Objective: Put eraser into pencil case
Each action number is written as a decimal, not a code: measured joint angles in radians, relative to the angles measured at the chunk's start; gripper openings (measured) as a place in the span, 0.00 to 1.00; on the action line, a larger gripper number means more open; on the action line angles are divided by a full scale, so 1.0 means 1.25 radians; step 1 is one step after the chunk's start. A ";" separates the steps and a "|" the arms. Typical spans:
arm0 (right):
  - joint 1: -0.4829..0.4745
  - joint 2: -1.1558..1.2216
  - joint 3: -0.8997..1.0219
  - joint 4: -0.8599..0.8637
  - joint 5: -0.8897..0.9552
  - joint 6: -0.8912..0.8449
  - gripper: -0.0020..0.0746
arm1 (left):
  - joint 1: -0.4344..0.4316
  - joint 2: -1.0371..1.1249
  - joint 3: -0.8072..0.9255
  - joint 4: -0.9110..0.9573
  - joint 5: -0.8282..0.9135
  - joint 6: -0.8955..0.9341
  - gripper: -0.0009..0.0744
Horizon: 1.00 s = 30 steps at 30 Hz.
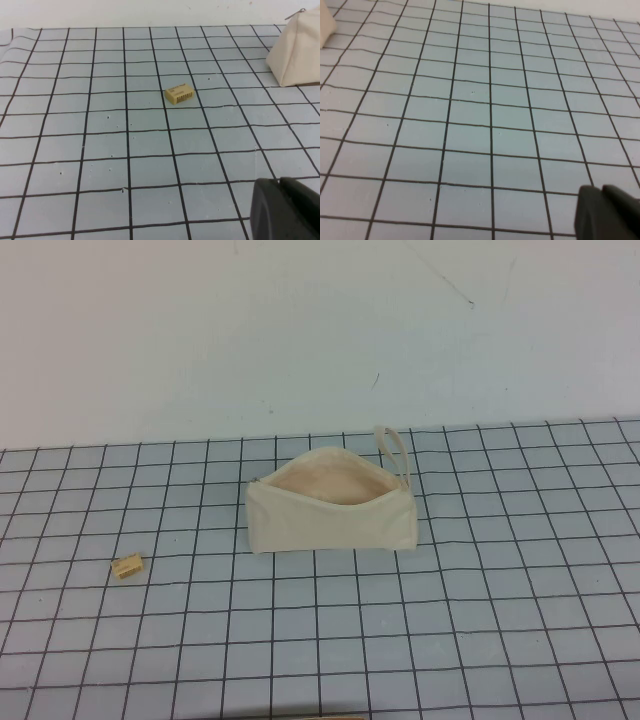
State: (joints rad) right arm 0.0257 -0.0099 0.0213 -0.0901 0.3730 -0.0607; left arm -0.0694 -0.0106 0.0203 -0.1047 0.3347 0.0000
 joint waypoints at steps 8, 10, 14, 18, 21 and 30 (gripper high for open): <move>0.000 0.000 0.000 0.000 0.000 0.000 0.02 | 0.000 0.000 0.000 0.000 0.000 0.014 0.01; 0.000 0.000 0.000 0.000 0.000 0.000 0.02 | 0.000 0.000 0.000 0.000 0.000 0.016 0.01; 0.000 0.000 0.000 0.000 0.000 0.000 0.02 | 0.000 0.000 0.000 0.000 0.000 0.016 0.01; 0.000 0.000 0.000 0.000 0.000 0.000 0.02 | 0.000 0.000 0.000 0.000 0.000 0.017 0.01; 0.000 0.000 0.000 0.000 0.000 0.000 0.02 | 0.000 0.000 0.000 0.002 0.000 0.017 0.01; 0.000 0.000 0.000 0.000 0.000 0.000 0.02 | 0.000 0.000 0.000 0.002 0.000 0.017 0.01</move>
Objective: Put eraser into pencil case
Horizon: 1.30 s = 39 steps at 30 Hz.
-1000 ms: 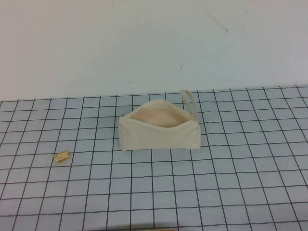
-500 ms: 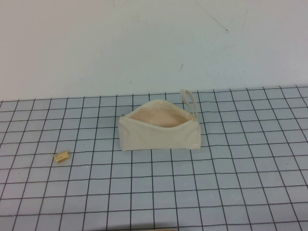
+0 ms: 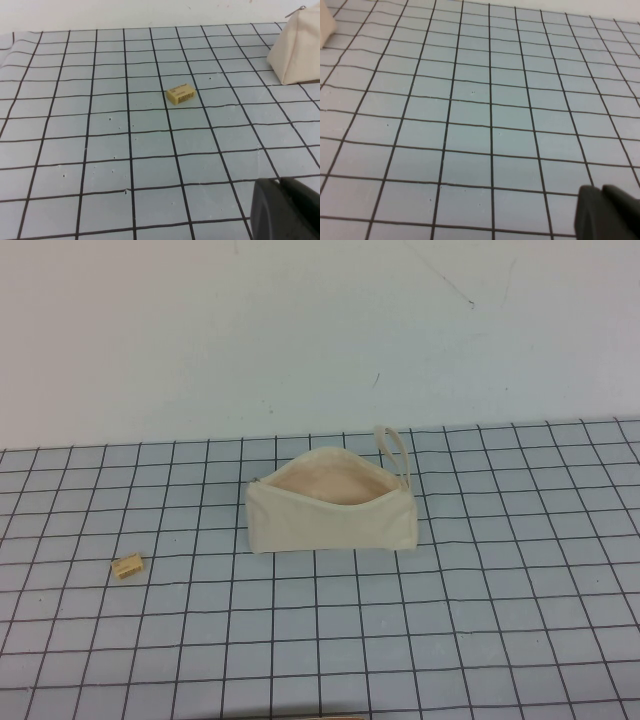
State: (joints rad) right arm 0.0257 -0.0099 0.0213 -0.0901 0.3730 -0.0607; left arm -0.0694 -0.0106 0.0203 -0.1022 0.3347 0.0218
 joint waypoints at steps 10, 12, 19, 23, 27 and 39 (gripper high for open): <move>0.000 0.000 0.000 0.000 0.000 0.000 0.02 | 0.000 0.000 0.000 0.001 0.000 0.000 0.01; 0.000 0.000 0.000 0.000 0.000 0.000 0.02 | 0.000 0.000 0.000 0.001 0.000 0.000 0.01; 0.000 0.000 0.000 0.000 0.000 0.000 0.02 | 0.000 0.000 0.005 0.001 -0.064 0.000 0.01; 0.000 0.000 0.000 0.000 0.000 0.000 0.02 | 0.000 0.000 0.005 0.001 -0.221 0.000 0.01; 0.000 0.000 0.000 0.000 0.000 0.000 0.02 | 0.000 0.000 0.005 0.001 -0.395 0.000 0.01; 0.000 0.000 0.000 0.000 0.000 0.000 0.02 | 0.000 -0.002 -0.017 -0.021 -0.731 0.002 0.01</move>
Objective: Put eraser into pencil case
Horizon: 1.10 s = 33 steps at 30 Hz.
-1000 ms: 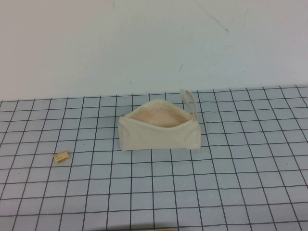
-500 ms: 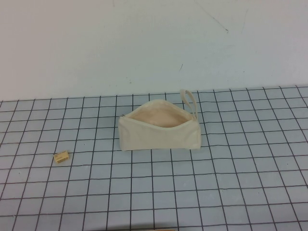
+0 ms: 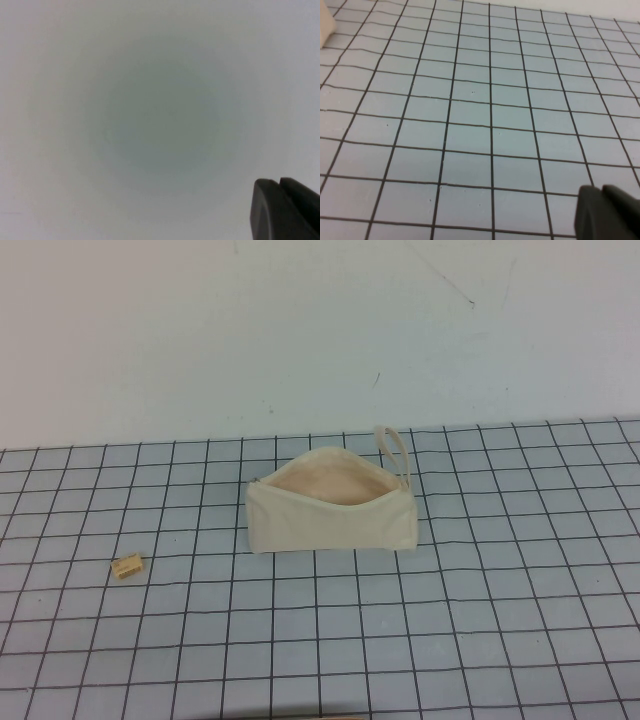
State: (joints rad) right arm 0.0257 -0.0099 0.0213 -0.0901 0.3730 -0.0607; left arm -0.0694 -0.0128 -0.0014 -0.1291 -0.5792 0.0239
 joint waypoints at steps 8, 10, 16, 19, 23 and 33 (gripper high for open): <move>0.000 0.000 0.000 0.000 0.000 0.000 0.02 | 0.000 0.107 -0.375 -0.012 0.447 0.084 0.01; 0.000 0.000 0.000 0.000 0.000 0.000 0.02 | 0.000 0.207 -0.527 -0.012 0.580 0.089 0.01; 0.000 0.000 0.000 0.000 0.000 0.000 0.02 | 0.000 0.414 -0.706 0.081 0.820 0.118 0.01; 0.000 0.000 0.000 0.000 0.000 0.000 0.02 | 0.000 0.509 -0.722 0.121 0.927 0.122 0.01; 0.000 0.000 0.000 0.000 0.000 0.000 0.02 | 0.000 0.667 -0.722 0.103 1.049 0.107 0.01; 0.000 0.000 0.000 0.000 0.000 0.000 0.02 | 0.000 1.050 -0.817 0.046 1.073 0.104 0.01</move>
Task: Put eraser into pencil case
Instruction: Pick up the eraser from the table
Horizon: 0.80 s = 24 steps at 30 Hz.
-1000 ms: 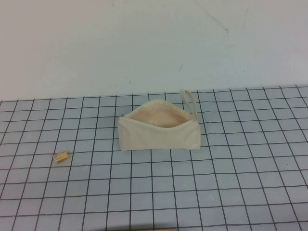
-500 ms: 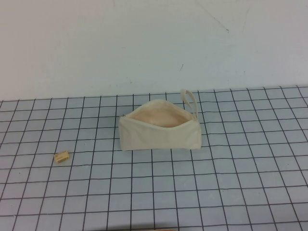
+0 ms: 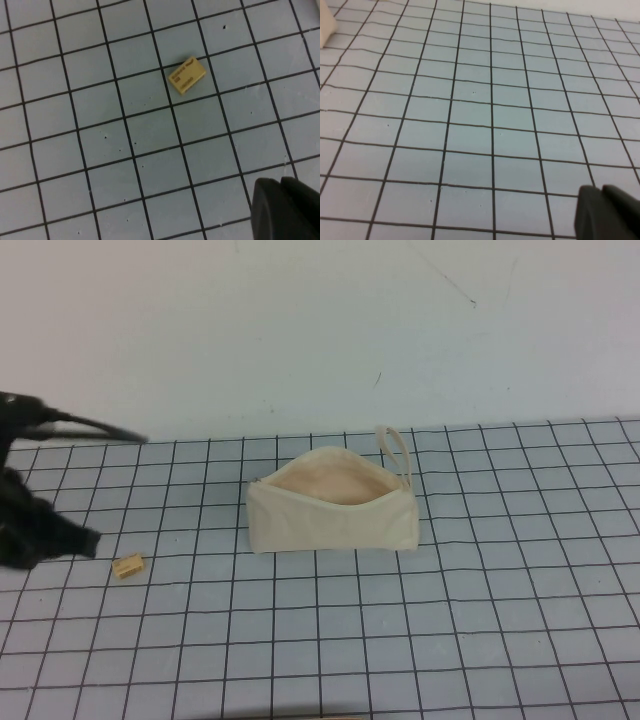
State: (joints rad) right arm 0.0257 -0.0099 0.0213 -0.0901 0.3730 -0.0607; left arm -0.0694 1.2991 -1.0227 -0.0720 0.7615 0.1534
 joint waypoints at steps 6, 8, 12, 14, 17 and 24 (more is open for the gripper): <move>0.000 0.000 0.000 0.000 0.000 0.000 0.02 | 0.000 0.228 -0.164 -0.003 0.071 0.000 0.02; 0.000 0.000 0.000 0.000 0.000 0.000 0.02 | 0.000 0.292 -0.212 -0.005 0.087 0.010 0.06; 0.000 0.000 0.000 0.000 0.000 0.000 0.02 | 0.000 0.394 -0.276 -0.005 0.075 0.073 0.26; 0.000 0.000 0.000 0.000 0.000 0.000 0.02 | 0.000 0.431 -0.289 -0.005 0.049 0.115 0.38; 0.000 0.000 0.000 0.000 0.000 0.000 0.02 | 0.000 0.479 -0.310 -0.005 0.028 0.152 0.53; 0.000 0.000 0.000 0.000 0.000 0.000 0.02 | 0.000 0.588 -0.342 0.000 -0.014 0.168 0.60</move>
State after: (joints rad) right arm 0.0257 -0.0099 0.0213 -0.0901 0.3730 -0.0607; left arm -0.0694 2.0340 -1.4501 -0.0725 0.7434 0.3637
